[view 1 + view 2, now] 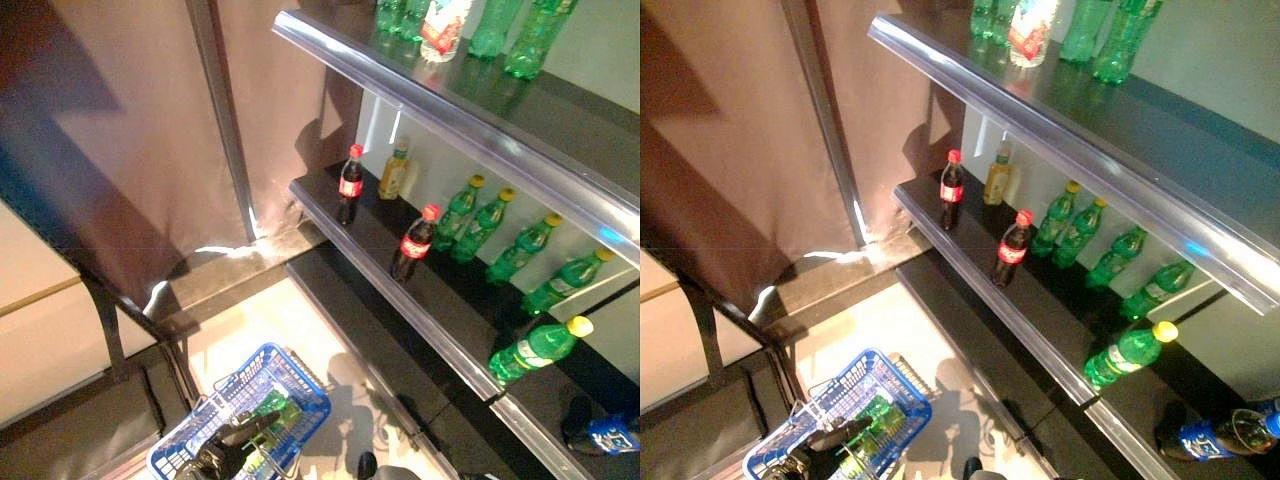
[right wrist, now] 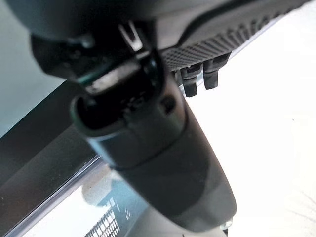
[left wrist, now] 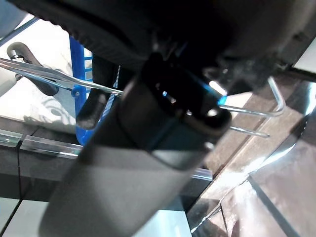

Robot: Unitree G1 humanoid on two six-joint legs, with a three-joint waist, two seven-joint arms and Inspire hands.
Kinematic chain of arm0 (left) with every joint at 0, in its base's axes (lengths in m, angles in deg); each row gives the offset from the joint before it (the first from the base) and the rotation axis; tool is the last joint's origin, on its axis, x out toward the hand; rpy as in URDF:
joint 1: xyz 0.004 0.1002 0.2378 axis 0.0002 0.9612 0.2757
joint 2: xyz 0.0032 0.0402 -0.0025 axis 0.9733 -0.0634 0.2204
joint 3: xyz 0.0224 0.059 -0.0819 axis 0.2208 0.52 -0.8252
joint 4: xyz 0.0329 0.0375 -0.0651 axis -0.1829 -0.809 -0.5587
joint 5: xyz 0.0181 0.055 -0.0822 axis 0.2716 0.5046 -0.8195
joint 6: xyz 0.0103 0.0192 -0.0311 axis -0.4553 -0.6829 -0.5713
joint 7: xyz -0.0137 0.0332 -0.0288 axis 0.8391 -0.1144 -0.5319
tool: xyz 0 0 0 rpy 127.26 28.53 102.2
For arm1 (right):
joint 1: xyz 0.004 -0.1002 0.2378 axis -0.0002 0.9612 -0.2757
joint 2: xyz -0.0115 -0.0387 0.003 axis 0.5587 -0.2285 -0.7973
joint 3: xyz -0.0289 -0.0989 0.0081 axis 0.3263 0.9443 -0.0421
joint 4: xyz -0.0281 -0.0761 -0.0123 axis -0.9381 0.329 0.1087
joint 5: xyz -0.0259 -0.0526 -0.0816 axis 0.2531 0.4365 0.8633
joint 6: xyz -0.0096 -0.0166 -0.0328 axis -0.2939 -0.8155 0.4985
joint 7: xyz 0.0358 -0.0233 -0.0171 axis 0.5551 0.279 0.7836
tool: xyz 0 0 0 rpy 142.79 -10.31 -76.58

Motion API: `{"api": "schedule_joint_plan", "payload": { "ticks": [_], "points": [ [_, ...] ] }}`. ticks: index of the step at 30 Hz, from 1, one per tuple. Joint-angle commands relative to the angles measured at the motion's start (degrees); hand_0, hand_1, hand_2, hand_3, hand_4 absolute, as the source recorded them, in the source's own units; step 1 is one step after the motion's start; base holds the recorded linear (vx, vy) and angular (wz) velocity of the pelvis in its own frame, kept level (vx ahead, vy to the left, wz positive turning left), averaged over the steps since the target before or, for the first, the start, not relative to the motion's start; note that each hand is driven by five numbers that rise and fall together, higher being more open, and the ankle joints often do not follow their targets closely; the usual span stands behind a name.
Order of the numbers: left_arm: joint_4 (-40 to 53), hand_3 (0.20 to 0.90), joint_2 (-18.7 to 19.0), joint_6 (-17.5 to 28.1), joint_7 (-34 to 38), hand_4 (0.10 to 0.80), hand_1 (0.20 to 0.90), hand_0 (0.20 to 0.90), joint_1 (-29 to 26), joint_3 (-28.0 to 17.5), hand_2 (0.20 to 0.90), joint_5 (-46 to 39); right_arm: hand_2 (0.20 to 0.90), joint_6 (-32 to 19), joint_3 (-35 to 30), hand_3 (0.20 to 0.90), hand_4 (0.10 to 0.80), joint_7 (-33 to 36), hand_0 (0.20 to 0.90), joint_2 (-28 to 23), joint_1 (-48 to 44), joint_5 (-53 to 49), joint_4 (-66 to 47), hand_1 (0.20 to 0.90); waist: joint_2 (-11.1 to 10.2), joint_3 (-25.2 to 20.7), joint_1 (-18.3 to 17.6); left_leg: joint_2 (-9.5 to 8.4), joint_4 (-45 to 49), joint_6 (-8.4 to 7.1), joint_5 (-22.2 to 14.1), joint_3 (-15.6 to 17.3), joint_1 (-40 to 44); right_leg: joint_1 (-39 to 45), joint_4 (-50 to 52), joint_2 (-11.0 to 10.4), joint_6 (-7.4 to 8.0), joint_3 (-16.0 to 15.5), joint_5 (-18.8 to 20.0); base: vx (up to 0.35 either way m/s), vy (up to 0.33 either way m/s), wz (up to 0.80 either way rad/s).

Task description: Pick up the drink and place into the basket.

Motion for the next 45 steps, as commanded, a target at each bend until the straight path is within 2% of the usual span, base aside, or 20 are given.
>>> {"api": "schedule_joint_plan", "payload": {
  "ticks": [1, 4, 5, 9, 11, 12, 15, 17, 22, 23, 26, 34, 45],
  "points": [
    [4.4, 0.2, 2.2, 3.3, -6.3, 0.1, 0.3, 0.3, -0.5, 0.1, 0.3, -0.8, 0.9, -0.1, 0.4, 0.9, 0.8, 0.7, 0.9, -2.4, -0.8, 1.3, 3.1, 0.9, 0.4, -3.3, 1.8, -4.17, 7.5, 2.99, -2.0, -4.3, -9.1, 0.9, -0.2, -4.1, 5.0, 1.3, 3.7, 0.013, -0.333, -0.22],
    [5.9, 0.2, 1.5, 2.5, -6.0, 0.1, 0.3, 0.3, 0.3, -0.4, 0.3, -1.7, 0.9, 0.9, 0.8, 0.9, 0.8, 0.3, 0.9, -2.9, -1.5, 1.2, 2.2, 0.9, 0.1, -3.5, 2.5, -3.12, 9.3, 0.84, -2.1, -3.9, -9.5, 3.3, -4.9, -3.7, 4.3, -0.1, 3.4, 0.006, -0.211, -0.25],
    [5.9, 0.2, 1.5, 2.5, -6.0, 0.1, 0.3, 0.3, 0.3, -0.4, 0.3, -1.7, 0.9, 0.9, 0.8, 0.9, 0.8, 0.3, 0.9, -2.9, -1.5, 1.2, 2.2, 0.9, 0.1, -3.5, 2.5, -3.12, 9.3, 0.84, -2.1, -3.9, -9.5, 3.3, -4.9, -3.7, 4.3, -0.1, 3.4, 0.015, -0.124, -0.32],
    [7.5, 0.2, 0.0, 3.2, -6.2, 0.1, 0.3, 0.3, 1.2, 0.9, 0.3, -1.4, 0.9, 2.5, 0.7, 0.9, 0.8, 0.6, 0.9, -3.8, -2.2, -0.6, 1.6, 0.9, 0.7, -2.5, 2.0, -1.0, 13.3, -1.42, -2.1, -3.5, -11.0, 4.2, -3.9, -2.3, 1.81, -0.4, 1.3, -0.005, -0.106, -0.17],
    [8.8, 0.2, -0.9, 3.4, -5.7, 0.1, 0.3, 0.3, 1.1, 1.6, 0.3, -2.4, 0.9, 2.7, 1.0, 0.9, 0.8, 0.6, 0.9, -4.7, -2.2, -1.0, 0.9, 0.9, 0.8, -0.8, 1.9, -0.14, 21.5, -2.42, -0.5, -7.8, -15.0, 3.2, -1.4, -2.2, 0.3, 0.4, 0.2, -0.057, 0.054, 0.05],
    [9.2, 0.2, -1.1, 3.4, -5.7, 0.1, 0.3, 0.3, 1.2, 1.9, 0.3, -2.7, 0.9, 3.1, 1.2, 0.9, 0.8, 1.2, 0.9, -5.1, -2.1, -2.0, 1.0, 0.9, 1.3, -0.6, 1.5, 1.54, 19.7, -2.86, 0.8, -8.0, -14.8, 2.7, -0.3, -2.0, 0.22, 0.8, -0.3, -0.018, 0.155, 0.04],
    [8.9, 0.2, -1.2, 3.1, -6.4, 0.1, 0.3, 0.3, 1.0, 2.3, 0.3, -2.6, 0.9, 2.6, 0.7, 0.9, 0.8, 1.9, 0.9, -5.7, -1.9, -2.7, 1.7, 0.9, 2.6, -0.5, 0.6, 2.88, 12.9, -3.15, 1.7, -9.7, -12.2, 1.4, 1.7, -2.5, 1.13, 1.9, -1.2, 0.077, 0.293, -0.13],
    [7.6, 0.2, -1.1, 2.9, -6.0, 0.1, 0.3, 0.3, -0.1, 2.4, 0.3, -3.2, 0.9, 0.8, 0.1, 0.9, 0.8, 2.3, 0.9, -5.8, -1.3, -2.4, 2.4, 0.9, 3.6, -0.5, -1.0, 3.83, 7.3, -3.34, 2.4, -7.5, -9.6, 0.0, 3.4, -3.3, 2.01, 2.2, -1.4, 0.055, 0.297, -0.13],
    [6.6, 0.2, -0.7, 2.6, -5.9, 0.1, 0.3, 0.3, -1.1, 2.2, 0.3, -2.6, 0.9, -0.6, -1.5, 0.9, 0.8, 2.2, 0.9, -5.2, 0.0, -2.5, 3.1, 0.9, 3.9, -0.2, -2.0, 3.35, 4.0, -3.69, 3.1, -7.1, -8.0, -0.2, 3.4, -3.8, 3.44, 2.7, -0.6, 0.04, 0.092, -0.22],
    [6.0, 0.2, 0.2, 2.4, -6.0, 0.1, 0.3, 0.3, -2.2, 1.6, 0.3, -3.1, 0.9, -2.1, -1.5, 0.9, 0.8, 1.6, 0.9, -4.3, 0.7, -1.1, 3.2, 0.9, 3.5, 0.0, -2.3, 2.76, 1.5, -3.34, 3.4, -5.9, -7.3, -0.3, 1.8, -5.1, 5.3, 2.5, 1.1, 0.008, 0.059, -0.25],
    [5.6, 0.2, 0.5, 3.0, -6.2, 0.1, 0.3, 0.3, -2.2, 1.5, 0.3, -2.7, 0.9, -1.3, -1.3, 0.9, 0.8, 1.6, 0.9, -3.7, 0.5, -1.6, 2.7, 0.9, 2.9, 0.1, -2.0, 2.09, 1.0, -2.77, 2.8, -5.4, -7.1, -0.2, 0.0, -5.8, 6.02, 2.5, 2.2, -0.026, 0.021, -0.12],
    [5.2, 0.2, 1.0, 2.8, -6.2, 0.1, 0.3, 0.3, -1.5, 1.7, 0.3, -2.3, 0.9, 0.4, -1.1, 0.9, 0.8, 1.6, 0.9, -3.4, 0.1, -2.2, 1.9, 0.9, 2.4, -0.8, -1.1, 1.89, 0.1, -2.5, 2.5, -4.8, -6.3, 1.9, -2.5, -6.6, 6.37, 1.4, 2.4, -0.008, -0.001, -0.01],
    [4.3, 0.2, 0.9, 2.9, -6.4, 0.1, 0.3, 0.3, -0.1, 1.3, 0.3, -1.6, 0.9, 0.6, -1.4, 0.9, 0.8, 1.2, 0.9, -3.8, 0.4, -1.8, 2.8, 0.9, 2.5, -1.5, 0.1, 3.28, -0.9, -3.69, 3.0, -4.2, -5.3, 4.9, -6.1, -7.0, 6.54, -0.7, 3.3, 0.002, -0.004, 0.04]
  ]
}}
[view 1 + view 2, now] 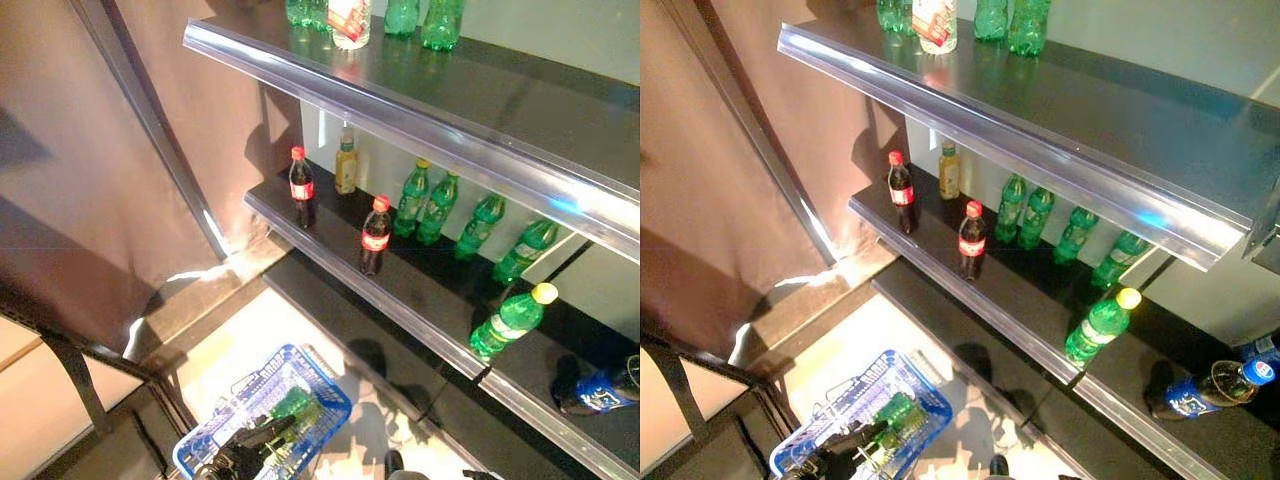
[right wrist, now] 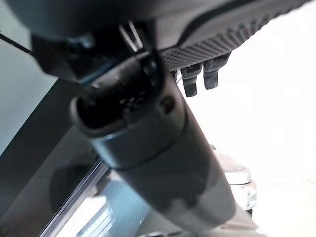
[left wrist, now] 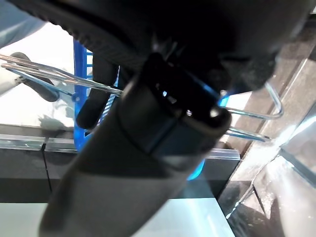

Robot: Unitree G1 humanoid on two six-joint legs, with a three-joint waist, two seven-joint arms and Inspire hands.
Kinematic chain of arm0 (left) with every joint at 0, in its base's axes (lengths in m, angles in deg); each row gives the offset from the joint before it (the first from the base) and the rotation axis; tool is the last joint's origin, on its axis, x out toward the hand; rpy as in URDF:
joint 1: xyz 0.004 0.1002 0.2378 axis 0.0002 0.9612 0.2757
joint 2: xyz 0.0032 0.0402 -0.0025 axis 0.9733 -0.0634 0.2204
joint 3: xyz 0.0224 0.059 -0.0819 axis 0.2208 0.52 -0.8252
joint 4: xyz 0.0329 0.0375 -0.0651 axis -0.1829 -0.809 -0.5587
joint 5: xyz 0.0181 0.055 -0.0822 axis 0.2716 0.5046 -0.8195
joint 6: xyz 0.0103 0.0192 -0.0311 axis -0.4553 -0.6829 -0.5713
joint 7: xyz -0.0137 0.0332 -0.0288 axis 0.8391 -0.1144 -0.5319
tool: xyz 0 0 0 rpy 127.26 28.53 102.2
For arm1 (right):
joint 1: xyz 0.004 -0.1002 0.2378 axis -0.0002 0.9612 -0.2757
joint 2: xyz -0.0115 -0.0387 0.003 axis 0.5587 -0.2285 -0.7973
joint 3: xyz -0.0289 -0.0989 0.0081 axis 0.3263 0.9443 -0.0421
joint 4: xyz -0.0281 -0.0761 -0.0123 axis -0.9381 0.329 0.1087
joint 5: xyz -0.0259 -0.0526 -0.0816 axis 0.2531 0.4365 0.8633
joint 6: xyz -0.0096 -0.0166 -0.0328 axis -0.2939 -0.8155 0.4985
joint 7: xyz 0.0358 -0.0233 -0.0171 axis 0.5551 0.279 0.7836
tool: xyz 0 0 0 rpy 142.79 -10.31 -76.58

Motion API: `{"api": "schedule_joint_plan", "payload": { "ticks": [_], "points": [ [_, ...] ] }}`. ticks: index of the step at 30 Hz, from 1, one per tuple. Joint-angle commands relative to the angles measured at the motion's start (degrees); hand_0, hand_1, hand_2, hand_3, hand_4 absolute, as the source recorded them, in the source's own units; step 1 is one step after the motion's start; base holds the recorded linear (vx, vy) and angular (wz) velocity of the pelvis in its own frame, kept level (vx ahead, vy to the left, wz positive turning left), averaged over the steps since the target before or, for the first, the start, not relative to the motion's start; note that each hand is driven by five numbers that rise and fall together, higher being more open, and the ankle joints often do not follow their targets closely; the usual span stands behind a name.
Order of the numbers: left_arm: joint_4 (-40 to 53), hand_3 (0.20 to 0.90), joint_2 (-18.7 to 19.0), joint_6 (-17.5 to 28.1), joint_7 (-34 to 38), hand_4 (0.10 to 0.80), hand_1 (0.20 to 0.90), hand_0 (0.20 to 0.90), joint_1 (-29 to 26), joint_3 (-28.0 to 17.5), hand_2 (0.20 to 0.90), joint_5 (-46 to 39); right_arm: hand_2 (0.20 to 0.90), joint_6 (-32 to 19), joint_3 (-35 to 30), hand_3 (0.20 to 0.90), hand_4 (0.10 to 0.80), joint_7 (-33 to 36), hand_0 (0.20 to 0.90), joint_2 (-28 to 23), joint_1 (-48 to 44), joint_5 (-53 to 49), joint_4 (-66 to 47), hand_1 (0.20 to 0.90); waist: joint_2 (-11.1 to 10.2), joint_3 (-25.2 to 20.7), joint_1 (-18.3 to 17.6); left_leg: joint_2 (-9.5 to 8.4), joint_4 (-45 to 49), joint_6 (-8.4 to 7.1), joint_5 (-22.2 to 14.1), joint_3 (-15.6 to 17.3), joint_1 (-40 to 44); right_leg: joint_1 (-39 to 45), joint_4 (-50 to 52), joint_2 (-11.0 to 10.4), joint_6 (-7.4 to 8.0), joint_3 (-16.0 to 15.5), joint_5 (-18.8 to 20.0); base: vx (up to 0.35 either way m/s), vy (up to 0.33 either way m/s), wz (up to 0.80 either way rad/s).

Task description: Pick up the drink and place into the basket.

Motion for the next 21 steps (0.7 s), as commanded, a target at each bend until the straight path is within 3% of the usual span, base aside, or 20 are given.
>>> {"api": "schedule_joint_plan", "payload": {
  "ticks": [1, 14, 21],
  "points": [
    [1.9, 0.2, 4.2, 3.1, -7.0, 0.1, 0.3, 0.3, -1.4, -0.9, 0.3, -0.2, 0.9, -0.1, -0.4, 0.9, 0.8, -0.1, 0.9, -2.9, -0.5, -0.4, 4.3, 0.9, -0.4, -1.1, 2.3, 1.49, 0.5, -0.78, -0.7, 0.2, -2.4, 0.0, 4.6, -4.9, 3.38, -2.8, -2.4, 0.0, 0.0, 0.0],
    [3.3, 0.2, 3.4, 3.2, -6.9, 0.1, 0.3, 0.3, -1.8, 0.2, 0.3, -1.4, 0.9, 0.5, 0.5, 0.9, 0.8, 0.0, 0.9, -3.5, -1.5, 0.6, 3.9, 0.9, 0.1, 1.4, 2.6, 2.34, -0.2, -1.46, 1.0, 0.7, -5.6, -2.8, 2.8, -5.0, 3.22, -3.1, -0.5, -0.026, 0.008, -0.01],
    [6.5, 0.2, 3.3, 3.5, -5.6, 0.1, 0.3, 0.3, -7.0, 3.2, 0.3, -6.2, 0.9, 0.3, 3.1, 0.9, 0.8, 0.6, 0.9, -5.0, -6.6, -2.8, 2.2, 0.9, 0.3, 7.6, 2.9, 2.84, 1.1, -1.45, 3.0, -0.3, -12.7, -10.4, 5.6, -4.9, 2.45, -2.2, -0.2, -0.203, 0.01, 0.01]
  ]
}}
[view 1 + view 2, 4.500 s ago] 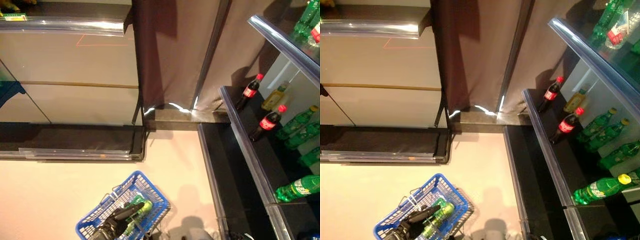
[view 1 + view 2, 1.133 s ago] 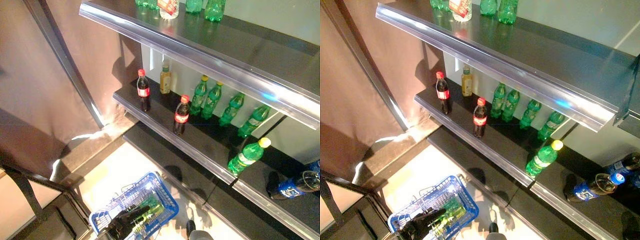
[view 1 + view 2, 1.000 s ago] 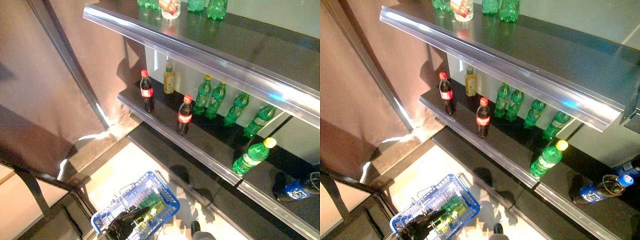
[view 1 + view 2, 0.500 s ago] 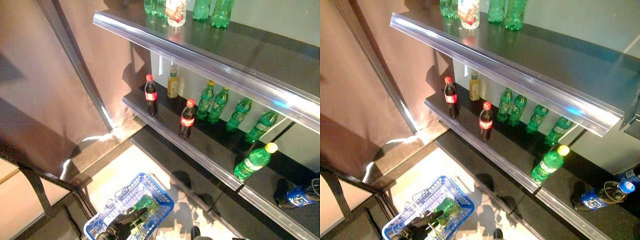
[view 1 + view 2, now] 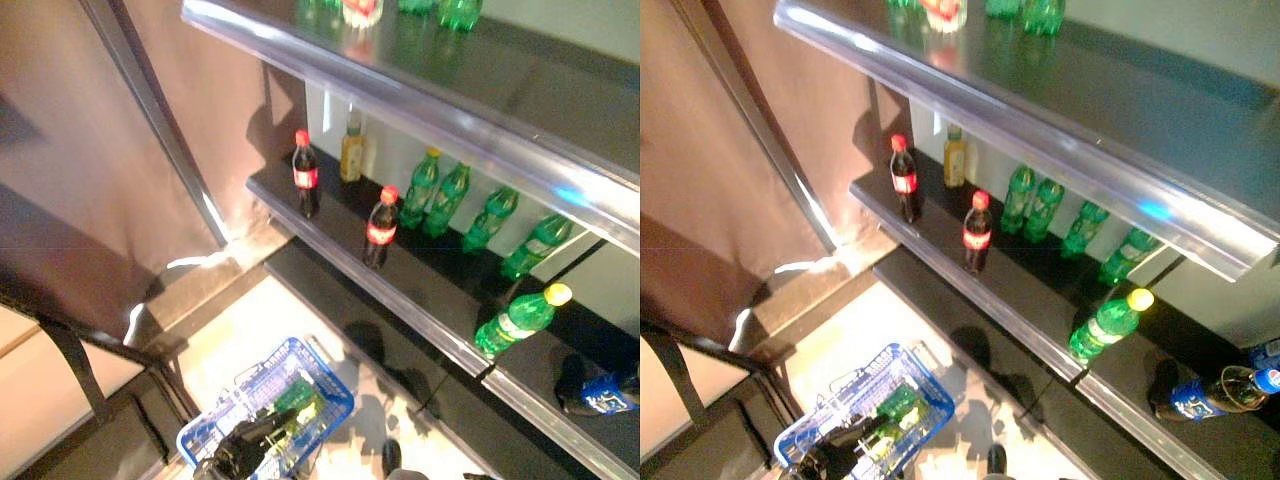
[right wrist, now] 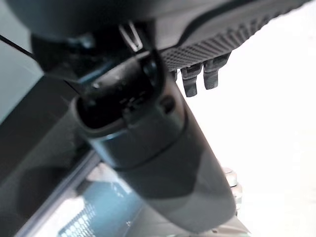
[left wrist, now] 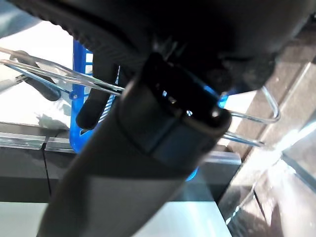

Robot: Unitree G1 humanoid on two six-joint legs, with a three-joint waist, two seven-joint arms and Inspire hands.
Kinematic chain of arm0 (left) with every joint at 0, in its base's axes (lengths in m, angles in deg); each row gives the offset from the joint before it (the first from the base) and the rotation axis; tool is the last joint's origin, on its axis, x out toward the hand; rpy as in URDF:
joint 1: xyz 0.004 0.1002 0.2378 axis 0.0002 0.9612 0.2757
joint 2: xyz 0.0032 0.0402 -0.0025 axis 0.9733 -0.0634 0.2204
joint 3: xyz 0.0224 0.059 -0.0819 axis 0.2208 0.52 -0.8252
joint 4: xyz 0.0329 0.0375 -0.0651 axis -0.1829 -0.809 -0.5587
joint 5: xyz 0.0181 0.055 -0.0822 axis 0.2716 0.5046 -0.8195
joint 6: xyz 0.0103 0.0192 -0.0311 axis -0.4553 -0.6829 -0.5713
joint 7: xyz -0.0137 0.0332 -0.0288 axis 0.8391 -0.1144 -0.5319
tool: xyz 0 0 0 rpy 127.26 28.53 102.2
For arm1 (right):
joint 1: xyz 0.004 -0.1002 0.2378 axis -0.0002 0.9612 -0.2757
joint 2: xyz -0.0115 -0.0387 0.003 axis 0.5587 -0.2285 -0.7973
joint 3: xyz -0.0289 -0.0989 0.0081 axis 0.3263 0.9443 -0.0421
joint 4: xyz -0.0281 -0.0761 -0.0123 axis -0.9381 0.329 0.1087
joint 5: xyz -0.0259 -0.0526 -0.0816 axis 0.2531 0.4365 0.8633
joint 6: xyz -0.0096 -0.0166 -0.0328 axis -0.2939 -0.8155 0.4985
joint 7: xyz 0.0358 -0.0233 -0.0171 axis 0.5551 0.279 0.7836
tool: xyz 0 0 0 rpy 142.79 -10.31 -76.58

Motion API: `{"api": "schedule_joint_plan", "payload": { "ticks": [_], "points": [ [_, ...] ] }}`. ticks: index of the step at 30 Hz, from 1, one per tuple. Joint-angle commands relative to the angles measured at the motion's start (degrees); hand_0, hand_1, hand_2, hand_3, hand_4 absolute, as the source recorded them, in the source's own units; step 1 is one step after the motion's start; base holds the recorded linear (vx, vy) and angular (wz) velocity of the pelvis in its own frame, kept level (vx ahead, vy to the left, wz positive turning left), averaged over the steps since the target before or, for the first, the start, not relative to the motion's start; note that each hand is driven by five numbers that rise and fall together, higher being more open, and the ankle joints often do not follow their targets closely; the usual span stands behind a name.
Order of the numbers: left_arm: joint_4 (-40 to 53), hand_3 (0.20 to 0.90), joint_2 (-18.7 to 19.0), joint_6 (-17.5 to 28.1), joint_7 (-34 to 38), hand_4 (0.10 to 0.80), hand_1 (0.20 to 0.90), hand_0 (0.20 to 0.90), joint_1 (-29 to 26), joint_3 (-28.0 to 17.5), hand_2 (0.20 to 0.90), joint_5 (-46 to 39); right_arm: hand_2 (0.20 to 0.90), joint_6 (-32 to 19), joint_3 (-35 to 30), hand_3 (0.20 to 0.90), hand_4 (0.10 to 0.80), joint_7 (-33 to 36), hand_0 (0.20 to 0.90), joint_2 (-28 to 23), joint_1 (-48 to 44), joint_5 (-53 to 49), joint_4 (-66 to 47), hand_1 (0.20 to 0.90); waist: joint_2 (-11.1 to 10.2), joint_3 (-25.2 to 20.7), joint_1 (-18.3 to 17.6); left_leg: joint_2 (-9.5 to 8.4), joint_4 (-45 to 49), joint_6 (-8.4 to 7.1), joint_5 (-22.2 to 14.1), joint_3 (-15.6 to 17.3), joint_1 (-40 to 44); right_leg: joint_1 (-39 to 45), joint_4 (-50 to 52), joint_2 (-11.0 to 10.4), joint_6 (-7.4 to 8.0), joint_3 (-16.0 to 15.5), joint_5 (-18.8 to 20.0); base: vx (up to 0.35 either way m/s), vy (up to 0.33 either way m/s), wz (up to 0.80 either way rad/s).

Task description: Pick up the drink and place into the basket.

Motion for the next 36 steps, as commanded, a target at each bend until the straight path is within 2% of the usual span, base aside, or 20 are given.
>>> {"api": "schedule_joint_plan", "payload": {
  "ticks": [1, 3, 4, 10, 20, 26, 30, 35, 36],
  "points": [
    [5.1, 0.2, 3.2, 3.3, -5.3, 0.1, 0.3, 0.3, -5.0, 2.0, 0.3, -3.7, 0.9, 0.3, 1.8, 0.9, 0.8, 0.8, 0.9, -4.5, -5.5, -3.0, 2.1, 0.9, -0.1, 7.9, 1.4, 2.84, 1.6, -1.15, 1.7, -0.8, -6.2, -3.5, 6.7, -4.9, 2.65, -2.4, -2.2, -0.159, 0.007, 0.02],
    [5.8, 0.2, 3.2, 3.7, -5.4, 0.1, 0.3, 0.3, -5.9, 2.6, 0.3, -4.7, 0.9, 0.0, 2.2, 0.9, 0.8, 0.8, 0.9, -4.8, -6.6, -3.5, 1.7, 0.9, -0.2, 9.6, 1.6, 2.62, 4.5, -1.03, 1.4, -1.4, -9.0, -5.5, 8.4, -5.2, 2.36, -2.2, -2.5, -0.187, -0.008, 0.03],
    [6.3, 0.2, 3.4, 3.9, -5.3, 0.1, 0.3, 0.3, -6.6, 3.0, 0.3, -5.8, 0.9, -0.1, 2.6, 0.9, 0.8, 1.2, 0.9, -5.2, -7.4, -4.0, 1.1, 0.9, -0.6, 11.2, 1.7, 2.06, 10.0, -1.04, 0.3, -2.9, -12.6, -8.0, 10.8, -5.8, 2.1, -2.1, -2.6, -0.173, -0.024, 0.05],
    [6.1, 0.2, 5.0, 4.3, -4.7, 0.1, 0.3, 0.3, -7.0, 4.0, 0.3, -6.6, 0.9, -1.8, 3.1, 0.9, 0.8, 2.0, 0.9, -5.9, -8.5, -5.4, -0.1, 0.9, -1.8, 15.1, 2.2, 2.79, 23.7, -1.37, -3.9, -6.3, -21.4, -16.0, 21.3, -7.2, 1.25, -1.3, -5.1, -0.097, -0.01, 0.01],
    [7.1, 0.2, 5.9, 5.1, -5.2, 0.1, 0.3, 0.3, -7.4, 4.6, 0.3, -7.2, 0.9, -4.0, 3.5, 0.9, 0.8, 4.0, 0.9, -5.9, -10.2, -6.6, -1.9, 0.9, -1.8, 16.5, 2.8, 1.62, 32.7, 0.12, -8.8, -7.4, -27.5, -24.4, 33.5, -7.3, 1.03, 1.1, -9.3, -0.048, 0.003, -0.04],
    [7.8, 0.2, 5.7, 5.3, -5.3, 0.1, 0.3, 0.3, -7.2, 5.5, 0.3, -7.1, 0.9, -9.1, 4.5, 0.9, 0.8, 7.2, 0.9, -6.3, -11.0, -5.9, -4.8, 0.9, -1.5, 16.6, 2.8, 1.17, 36.9, 0.54, -11.0, -7.8, -29.7, -26.9, 37.8, -7.4, 0.81, 2.0, -10.6, -0.023, -0.007, 0.02],
    [8.8, 0.2, 5.7, 5.3, -4.7, 0.1, 0.3, 0.3, -5.7, 5.8, 0.3, -7.0, 0.9, -13.2, 5.8, 0.9, 0.8, 9.9, 0.9, -7.0, -10.7, -4.9, -11.6, 0.9, -1.6, 16.2, 2.3, 1.34, 39.3, 0.51, -12.2, -7.6, -30.1, -27.6, 40.1, -7.5, 0.79, 2.8, -11.3, 0.022, 0.017, 0.03],
    [9.8, 0.2, 5.9, 5.2, -4.4, 0.1, 0.3, 0.3, -5.0, 6.1, 0.3, -7.2, 0.9, -15.2, 7.0, 0.9, 0.8, 10.5, 0.9, -7.6, -9.8, -5.0, -20.4, 0.9, -1.9, 16.1, 1.9, 1.52, 40.1, 0.48, -12.6, -7.6, -30.0, -28.0, 40.9, -7.6, 1.03, 3.3, -11.4, 0.026, 0.007, 0.0],
    [11.1, 0.2, 6.2, 5.0, -3.8, 0.1, 0.3, 0.3, -4.5, 6.5, 0.3, -7.7, 0.9, -16.3, 7.7, 0.9, 0.8, 11.0, 0.9, -8.1, -9.2, -4.8, -25.7, 0.9, -2.1, 16.3, 1.7, 1.47, 40.3, 0.51, -12.7, -7.7, -30.2, -28.2, 41.0, -7.6, 1.06, 3.3, -11.3, 0.0, 0.0, 0.0]
  ]
}}
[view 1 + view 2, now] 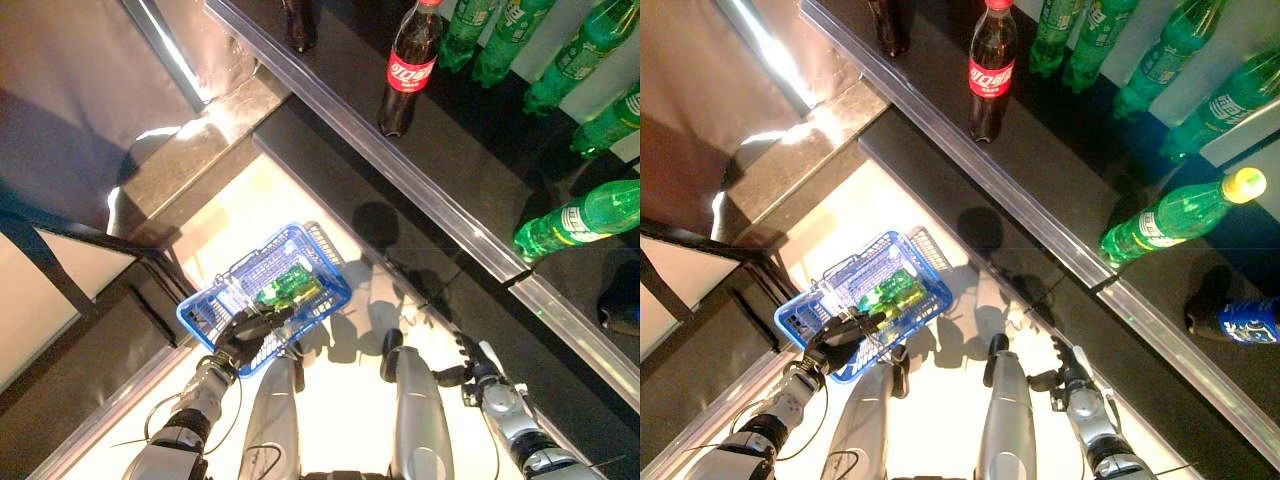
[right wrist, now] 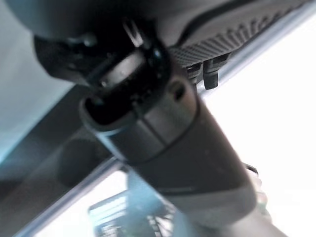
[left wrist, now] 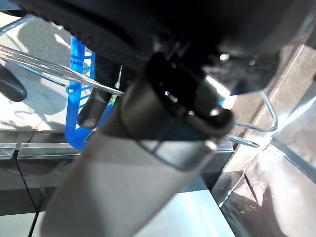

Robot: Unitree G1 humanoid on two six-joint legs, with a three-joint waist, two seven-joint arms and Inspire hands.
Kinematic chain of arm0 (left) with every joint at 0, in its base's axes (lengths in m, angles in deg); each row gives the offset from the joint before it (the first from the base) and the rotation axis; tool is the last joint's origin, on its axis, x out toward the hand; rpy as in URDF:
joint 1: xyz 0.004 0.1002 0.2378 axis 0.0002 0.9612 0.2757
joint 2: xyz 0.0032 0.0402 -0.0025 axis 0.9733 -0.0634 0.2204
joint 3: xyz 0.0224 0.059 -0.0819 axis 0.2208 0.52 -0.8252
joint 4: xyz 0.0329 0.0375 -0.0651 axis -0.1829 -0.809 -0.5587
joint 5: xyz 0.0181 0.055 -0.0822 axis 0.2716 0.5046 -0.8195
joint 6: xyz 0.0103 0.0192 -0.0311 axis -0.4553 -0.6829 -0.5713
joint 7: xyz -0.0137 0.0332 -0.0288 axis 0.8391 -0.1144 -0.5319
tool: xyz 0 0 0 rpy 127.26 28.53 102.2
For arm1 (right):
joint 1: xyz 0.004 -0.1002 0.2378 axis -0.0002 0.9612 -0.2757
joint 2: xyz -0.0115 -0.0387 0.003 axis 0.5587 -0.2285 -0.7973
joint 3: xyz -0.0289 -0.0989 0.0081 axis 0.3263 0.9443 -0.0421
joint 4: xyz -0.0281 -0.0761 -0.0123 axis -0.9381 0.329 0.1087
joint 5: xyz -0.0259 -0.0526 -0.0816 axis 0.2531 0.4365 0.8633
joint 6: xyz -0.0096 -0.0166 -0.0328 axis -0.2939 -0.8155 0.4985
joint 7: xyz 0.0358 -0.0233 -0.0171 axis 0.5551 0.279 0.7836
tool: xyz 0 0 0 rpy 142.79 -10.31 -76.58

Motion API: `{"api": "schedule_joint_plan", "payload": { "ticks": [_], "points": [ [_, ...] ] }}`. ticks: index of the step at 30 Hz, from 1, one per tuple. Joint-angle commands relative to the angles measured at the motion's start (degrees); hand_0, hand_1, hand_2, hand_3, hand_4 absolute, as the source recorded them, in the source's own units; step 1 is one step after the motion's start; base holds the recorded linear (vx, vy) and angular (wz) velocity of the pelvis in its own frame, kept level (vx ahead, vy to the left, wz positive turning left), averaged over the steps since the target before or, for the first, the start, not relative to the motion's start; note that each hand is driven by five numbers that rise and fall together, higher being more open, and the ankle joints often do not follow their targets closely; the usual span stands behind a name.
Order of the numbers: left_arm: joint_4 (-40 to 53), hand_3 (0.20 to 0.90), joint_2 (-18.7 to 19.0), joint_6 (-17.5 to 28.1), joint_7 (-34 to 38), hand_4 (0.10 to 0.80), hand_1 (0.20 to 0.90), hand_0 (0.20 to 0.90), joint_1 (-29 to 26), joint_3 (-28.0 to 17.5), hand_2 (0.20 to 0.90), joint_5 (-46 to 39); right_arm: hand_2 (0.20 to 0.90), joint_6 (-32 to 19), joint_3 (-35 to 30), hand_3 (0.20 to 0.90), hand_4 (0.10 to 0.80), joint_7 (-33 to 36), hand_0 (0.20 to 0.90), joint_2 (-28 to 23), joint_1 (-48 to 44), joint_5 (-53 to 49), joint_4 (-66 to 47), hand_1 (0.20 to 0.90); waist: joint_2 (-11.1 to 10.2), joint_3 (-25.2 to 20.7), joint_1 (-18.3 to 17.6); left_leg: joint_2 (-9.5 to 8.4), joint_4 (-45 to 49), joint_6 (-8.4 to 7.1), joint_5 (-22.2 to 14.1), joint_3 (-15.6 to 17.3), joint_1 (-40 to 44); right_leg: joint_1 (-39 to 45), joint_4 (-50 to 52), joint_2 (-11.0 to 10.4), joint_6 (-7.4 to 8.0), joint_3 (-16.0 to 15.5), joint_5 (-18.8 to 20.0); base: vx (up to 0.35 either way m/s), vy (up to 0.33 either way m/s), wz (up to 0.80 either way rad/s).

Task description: Pick up the drink and place into the basket.

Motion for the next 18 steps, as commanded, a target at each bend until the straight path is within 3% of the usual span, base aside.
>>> {"api": "schedule_joint_plan", "payload": {
  "ticks": [1, 3, 4, 7, 18],
  "points": [
    [5.3, 0.2, 1.6, -0.5, -2.7, 0.1, 0.3, 0.3, 12.0, 3.4, 0.3, -1.1, 0.9, -4.9, 1.9, 0.9, 0.8, 2.1, 0.9, -2.0, 3.4, -0.9, -11.7, 0.9, -1.5, -2.7, 0.5, -0.26, -1.8, 0.63, 2.1, -4.4, -1.7, 1.2, -2.0, -3.4, 3.87, 1.5, 3.9, 0.0, 0.0, 0.0],
    [5.7, 0.2, 1.7, -0.6, -2.6, 0.1, 0.3, 0.3, 12.3, 3.4, 0.3, -1.0, 0.9, -5.0, 2.0, 0.9, 0.8, 2.1, 0.9, -2.2, 3.7, -0.6, -14.1, 0.9, -1.6, -2.7, 0.4, -0.22, -1.8, 0.65, 2.1, -4.4, -1.7, 1.2, -2.0, -3.4, 3.92, 1.5, 3.9, 0.013, -0.003, 0.03],
    [7.4, 0.2, 1.9, -0.9, -1.9, 0.1, 0.3, 0.3, 13.4, 3.7, 0.3, -1.2, 0.9, -4.6, 2.5, 0.9, 0.8, 2.1, 0.9, -2.8, 4.7, -0.7, -22.5, 0.9, -1.8, -2.7, 0.2, -0.12, -2.1, 0.59, 2.2, -4.5, -1.5, 1.1, -2.1, -3.4, 4.07, 1.6, 4.0, 0.033, 0.001, 0.08],
    [8.1, 0.2, 2.2, -0.6, -2.3, 0.1, 0.3, 0.3, 14.8, 4.0, 0.3, -1.3, 0.9, -5.7, 2.3, 0.9, 0.8, 0.8, 0.9, -4.0, 5.4, -0.1, -30.7, 0.9, -1.9, -2.6, -0.2, -0.06, -3.0, 0.5, 2.5, -4.4, -0.9, 1.5, -3.0, -3.3, 4.36, 1.8, 4.3, 0.032, 0.019, 0.05],
    [7.9, 0.2, 2.4, -0.1, -3.2, 0.1, 0.3, 0.3, 15.6, 4.8, 0.3, -2.4, 0.9, -11.1, 4.1, 0.9, 0.8, -2.3, 0.9, -10.3, 3.4, 0.2, -48.7, 0.9, -1.7, -2.1, -0.4, 0.06, -4.5, 0.05, 3.4, -4.1, -0.1, 2.6, -5.2, -3.7, 5.29, 1.9, 5.1, 0.006, 0.013, 0.0]
  ]
}}
